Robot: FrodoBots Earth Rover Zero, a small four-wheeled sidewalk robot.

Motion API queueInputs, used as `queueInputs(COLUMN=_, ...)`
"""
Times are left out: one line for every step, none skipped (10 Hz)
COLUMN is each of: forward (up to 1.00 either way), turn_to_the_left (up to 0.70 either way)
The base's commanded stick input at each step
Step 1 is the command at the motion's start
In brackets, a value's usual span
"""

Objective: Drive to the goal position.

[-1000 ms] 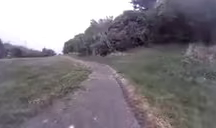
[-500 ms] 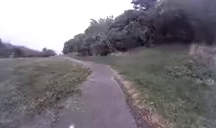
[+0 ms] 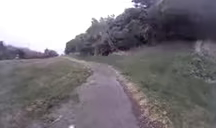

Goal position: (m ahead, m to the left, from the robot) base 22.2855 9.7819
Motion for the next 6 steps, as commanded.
queueInputs(forward=0.6, turn_to_the_left=0.0)
queueInputs(forward=0.6, turn_to_the_left=0.07)
queueInputs(forward=0.6, turn_to_the_left=0.15)
queueInputs(forward=0.6, turn_to_the_left=0.15)
queueInputs(forward=0.6, turn_to_the_left=0.04)
queueInputs(forward=0.6, turn_to_the_left=0.0)
